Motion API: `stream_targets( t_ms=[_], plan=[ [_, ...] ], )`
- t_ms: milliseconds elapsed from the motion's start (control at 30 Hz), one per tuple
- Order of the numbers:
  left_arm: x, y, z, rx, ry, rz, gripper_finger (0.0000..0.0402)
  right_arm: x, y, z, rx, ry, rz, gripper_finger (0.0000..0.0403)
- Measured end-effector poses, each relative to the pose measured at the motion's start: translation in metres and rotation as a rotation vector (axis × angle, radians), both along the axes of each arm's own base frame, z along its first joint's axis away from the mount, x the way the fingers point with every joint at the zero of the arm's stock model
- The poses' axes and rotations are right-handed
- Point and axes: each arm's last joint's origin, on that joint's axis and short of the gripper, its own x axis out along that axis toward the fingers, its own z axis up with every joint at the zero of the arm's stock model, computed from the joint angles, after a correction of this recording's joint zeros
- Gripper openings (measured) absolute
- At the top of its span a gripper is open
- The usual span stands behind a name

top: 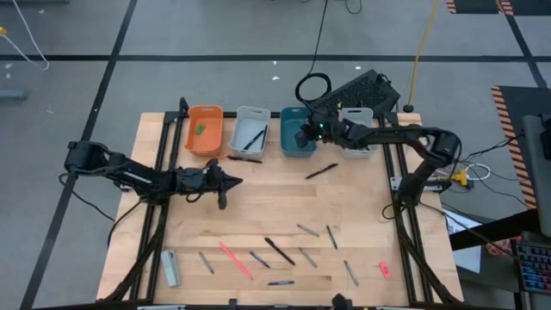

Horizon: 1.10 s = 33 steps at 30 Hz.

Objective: Sort crayons/erasers/pens/pencils in bins
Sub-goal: Put the blue crayon into the blue bin, then put the pink eraser into the orange bin

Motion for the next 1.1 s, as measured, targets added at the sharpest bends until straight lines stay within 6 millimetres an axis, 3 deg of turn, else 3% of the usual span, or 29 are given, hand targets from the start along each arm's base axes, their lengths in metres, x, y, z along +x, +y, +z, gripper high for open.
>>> stream_targets(
  t_ms=[200,433,733,967,1100],
  plan=[
    [0.000,0.005,0.000,-0.019,-0.007,0.014,0.0002,0.000,-0.016,-0.030,0.064,0.035,-0.013,0.0029],
    [0.000,0.007,0.001,-0.022,-0.010,0.018,0.0002,0.002,-0.021,-0.051,0.103,0.058,-0.004,0.0029],
    [0.000,0.007,0.001,-0.025,-0.011,0.021,0.0008,0.003,-0.023,-0.049,0.091,0.040,-0.005,0.0043],
    [0.000,0.007,0.001,-0.026,-0.011,0.021,0.0009,0.004,-0.023,-0.048,0.083,0.027,-0.004,0.0102],
    [0.000,0.007,0.000,-0.028,-0.009,0.015,0.0010,0.003,-0.020,-0.031,0.037,0.012,0.024,0.0127]
  ],
)
